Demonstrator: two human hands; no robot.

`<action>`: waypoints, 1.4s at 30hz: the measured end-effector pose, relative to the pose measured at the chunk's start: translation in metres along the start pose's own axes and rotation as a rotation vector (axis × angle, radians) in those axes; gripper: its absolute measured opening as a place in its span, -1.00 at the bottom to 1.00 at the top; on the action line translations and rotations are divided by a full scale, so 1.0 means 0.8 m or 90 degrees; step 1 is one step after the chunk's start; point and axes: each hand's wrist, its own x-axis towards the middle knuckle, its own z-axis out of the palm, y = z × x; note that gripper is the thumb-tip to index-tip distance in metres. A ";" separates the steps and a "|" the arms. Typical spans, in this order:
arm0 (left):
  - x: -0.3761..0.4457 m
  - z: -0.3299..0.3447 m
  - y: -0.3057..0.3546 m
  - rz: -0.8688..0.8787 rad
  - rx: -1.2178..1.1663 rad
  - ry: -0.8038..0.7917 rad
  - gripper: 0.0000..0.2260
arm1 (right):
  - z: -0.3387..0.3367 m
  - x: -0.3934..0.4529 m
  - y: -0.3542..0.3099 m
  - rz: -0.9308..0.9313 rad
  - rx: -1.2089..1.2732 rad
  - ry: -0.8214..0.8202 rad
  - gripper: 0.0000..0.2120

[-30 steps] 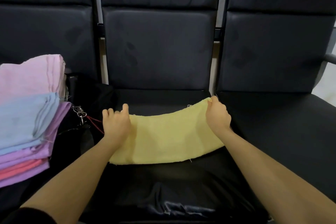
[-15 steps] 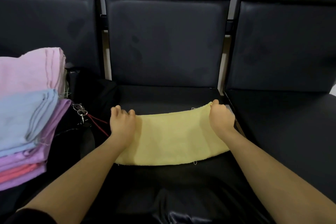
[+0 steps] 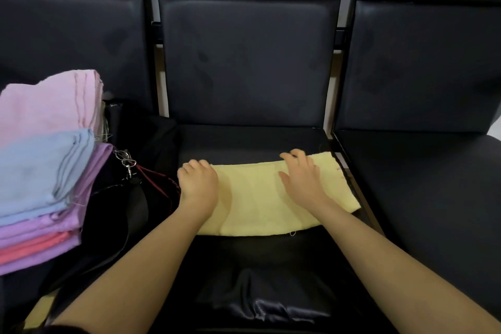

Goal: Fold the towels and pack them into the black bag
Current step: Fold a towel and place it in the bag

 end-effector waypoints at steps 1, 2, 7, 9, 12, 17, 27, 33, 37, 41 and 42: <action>-0.004 0.002 0.000 0.011 0.010 -0.016 -0.77 | 0.005 -0.004 -0.003 -0.012 0.008 -0.039 -0.54; -0.008 0.004 0.000 0.017 0.018 -0.028 -0.74 | 0.010 -0.009 -0.002 -0.015 -0.004 -0.090 -0.53; -0.024 0.020 0.009 0.006 -0.037 -0.049 -0.67 | 0.006 -0.017 0.021 0.067 -0.069 -0.184 -0.56; -0.025 0.021 0.016 0.008 -0.085 -0.052 -0.70 | 0.001 -0.017 0.026 0.090 -0.070 -0.177 -0.57; -0.023 0.023 0.024 -0.026 -0.144 -0.037 -0.69 | 0.000 -0.021 0.026 0.090 -0.091 -0.175 -0.57; -0.019 0.030 0.031 -0.074 -0.216 -0.055 -0.50 | 0.003 -0.020 0.023 0.093 -0.100 -0.167 -0.55; -0.007 -0.018 0.009 -0.025 -0.314 0.091 -0.49 | 0.025 -0.039 0.003 -0.060 -0.202 -0.234 -0.47; -0.013 -0.024 -0.022 0.021 -0.127 0.316 -0.64 | 0.053 -0.031 -0.055 -0.033 -0.063 -0.320 -0.47; -0.025 -0.046 -0.027 0.072 -0.195 0.242 -0.67 | 0.046 -0.033 -0.068 0.004 0.237 -0.182 -0.57; -0.028 -0.055 -0.004 0.121 -0.338 0.102 -0.74 | 0.015 -0.040 -0.048 0.101 0.217 -0.015 -0.70; -0.029 -0.059 0.005 0.134 -0.358 0.098 -0.73 | 0.005 -0.042 -0.041 0.121 0.170 0.000 -0.71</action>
